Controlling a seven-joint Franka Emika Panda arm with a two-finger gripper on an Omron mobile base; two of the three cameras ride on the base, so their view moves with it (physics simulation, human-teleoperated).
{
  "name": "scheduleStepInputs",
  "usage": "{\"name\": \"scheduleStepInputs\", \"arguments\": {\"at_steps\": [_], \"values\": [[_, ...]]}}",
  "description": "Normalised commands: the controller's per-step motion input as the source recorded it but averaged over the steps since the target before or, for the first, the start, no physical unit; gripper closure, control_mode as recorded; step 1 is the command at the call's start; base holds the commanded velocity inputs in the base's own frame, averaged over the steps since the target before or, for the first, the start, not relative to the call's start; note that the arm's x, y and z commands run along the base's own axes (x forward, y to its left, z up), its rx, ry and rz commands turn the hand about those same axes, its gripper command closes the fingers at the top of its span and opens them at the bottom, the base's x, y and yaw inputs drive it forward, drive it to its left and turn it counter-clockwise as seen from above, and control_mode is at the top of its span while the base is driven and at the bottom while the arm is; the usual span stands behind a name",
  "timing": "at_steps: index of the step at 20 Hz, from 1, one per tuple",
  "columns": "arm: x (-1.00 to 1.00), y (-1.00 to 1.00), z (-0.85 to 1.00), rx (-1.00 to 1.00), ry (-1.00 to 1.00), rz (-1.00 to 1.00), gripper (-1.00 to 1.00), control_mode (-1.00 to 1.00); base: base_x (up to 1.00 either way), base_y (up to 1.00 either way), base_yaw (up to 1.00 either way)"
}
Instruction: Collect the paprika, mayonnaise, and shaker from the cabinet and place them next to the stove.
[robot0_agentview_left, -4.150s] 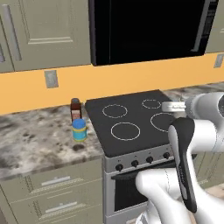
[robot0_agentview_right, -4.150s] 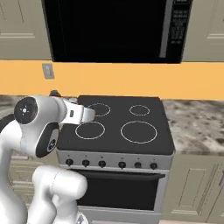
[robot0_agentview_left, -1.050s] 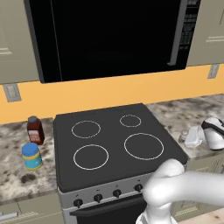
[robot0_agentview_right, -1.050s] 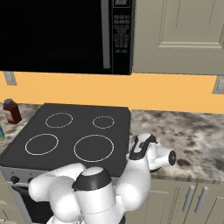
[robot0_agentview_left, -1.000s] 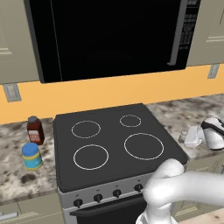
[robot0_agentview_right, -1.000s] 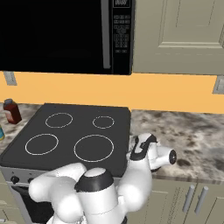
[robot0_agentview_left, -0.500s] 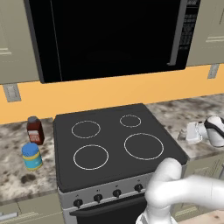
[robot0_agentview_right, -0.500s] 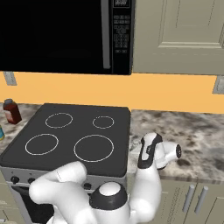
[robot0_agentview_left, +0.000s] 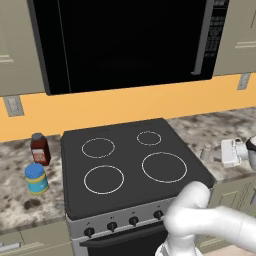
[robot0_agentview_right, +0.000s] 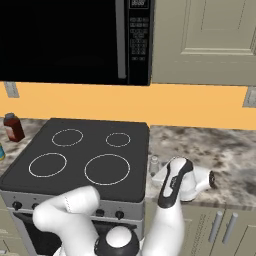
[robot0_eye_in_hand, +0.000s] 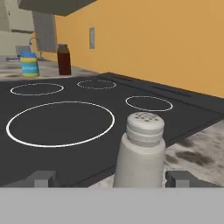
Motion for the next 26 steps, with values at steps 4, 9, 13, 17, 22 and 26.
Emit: {"name": "scheduleStepInputs", "arguments": {"at_steps": [4, 9, 13, 17, 22, 26], "values": [[-0.4, -0.06, 0.48, 0.0, -0.12, 0.0, -1.0, -1.0, 0.0, 0.0, 0.0], [-0.76, -0.01, 0.58, 0.0, -0.1, 0.0, -1.0, -1.0, 0.0, 0.0, 0.0], [-0.94, 0.14, 0.61, -0.01, -0.02, 0.0, -1.0, -1.0, 0.0, 0.0, 0.0], [-0.89, 0.49, 0.63, -0.06, 0.0, 0.0, -1.0, -1.0, 0.0, 0.0, 0.0], [-0.67, 0.79, 0.53, -0.15, 0.06, 0.0, -1.0, -1.0, 0.0, 0.0, 0.0], [-0.48, 0.98, 0.41, -0.19, 0.11, 0.0, -1.0, -1.0, 0.0, 0.0, 0.0]]}}
